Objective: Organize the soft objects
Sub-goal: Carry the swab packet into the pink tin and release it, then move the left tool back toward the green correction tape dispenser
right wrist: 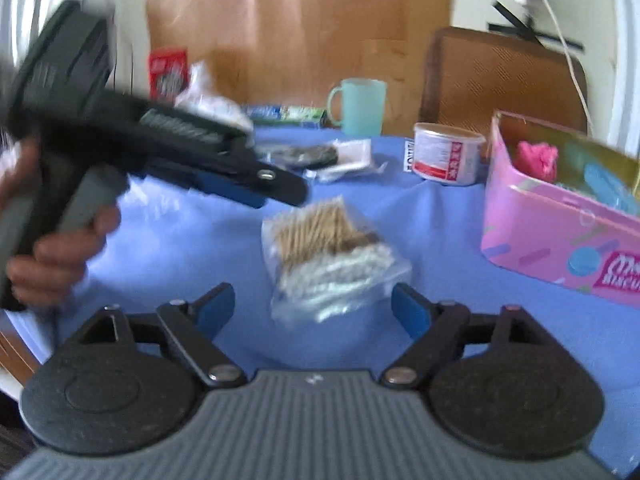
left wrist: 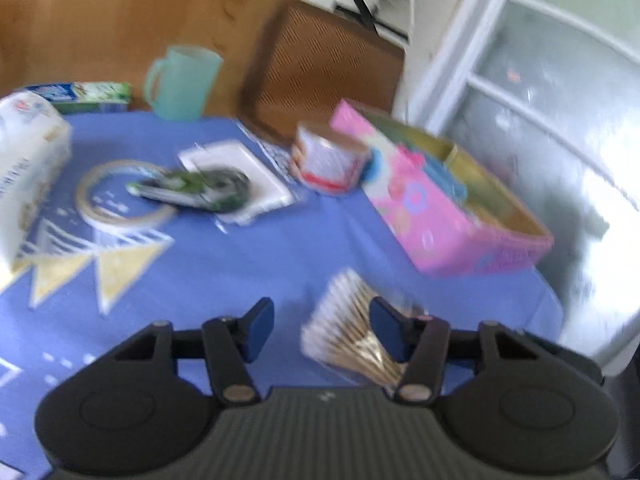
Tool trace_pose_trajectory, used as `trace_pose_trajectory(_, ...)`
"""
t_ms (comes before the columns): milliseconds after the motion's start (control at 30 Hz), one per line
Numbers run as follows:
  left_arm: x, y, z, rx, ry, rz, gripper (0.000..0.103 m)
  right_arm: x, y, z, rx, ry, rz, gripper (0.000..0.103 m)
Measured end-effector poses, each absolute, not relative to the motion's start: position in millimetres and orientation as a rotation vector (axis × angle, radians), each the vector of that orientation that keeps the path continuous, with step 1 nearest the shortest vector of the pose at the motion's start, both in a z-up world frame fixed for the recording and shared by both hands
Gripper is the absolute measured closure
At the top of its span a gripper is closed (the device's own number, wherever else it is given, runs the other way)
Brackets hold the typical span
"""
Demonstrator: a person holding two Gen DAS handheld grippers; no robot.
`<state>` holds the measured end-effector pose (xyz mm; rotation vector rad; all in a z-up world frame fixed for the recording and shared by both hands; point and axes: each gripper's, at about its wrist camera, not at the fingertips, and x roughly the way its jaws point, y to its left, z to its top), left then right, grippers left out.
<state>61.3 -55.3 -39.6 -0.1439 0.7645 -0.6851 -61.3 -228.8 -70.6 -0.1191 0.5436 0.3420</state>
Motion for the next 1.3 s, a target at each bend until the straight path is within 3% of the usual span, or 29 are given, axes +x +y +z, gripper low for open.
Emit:
trace_pose_trajectory(33,60,-59,-42,-0.146,0.767,-0.697,0.061,-59,-231,-72,-0.092,0.534,0.346,0.027)
trace_pose_trajectory(133,55,-69,-39,-0.13,0.767,-0.697,0.064,-52,-237,-69,-0.068,0.523,0.304,0.054)
trace_pose_trajectory(167,54,-71,-35,-0.125,0.764,-0.695,0.065,-49,-242,-68,-0.065,0.518,0.285,0.068)
trace_pose_trajectory(200,54,-74,-30,-0.131,0.761,-0.709,0.066,-47,-248,-64,-0.059,0.505,0.265,0.07)
trace_pose_trajectory(500,67,-151,38,-0.072,0.582,-0.843,0.065,-55,-315,-14,-0.006,0.272,0.081,0.07)
trace_pose_trajectory(833,103,-267,15,0.047,0.619,-0.798,0.064,15,-396,-30,-0.028,0.355,-0.274,0.069)
trace_pose_trajectory(1300,62,-192,20,-0.033,0.589,-0.797,0.061,-38,-394,-18,0.175,0.283,-0.187,0.068)
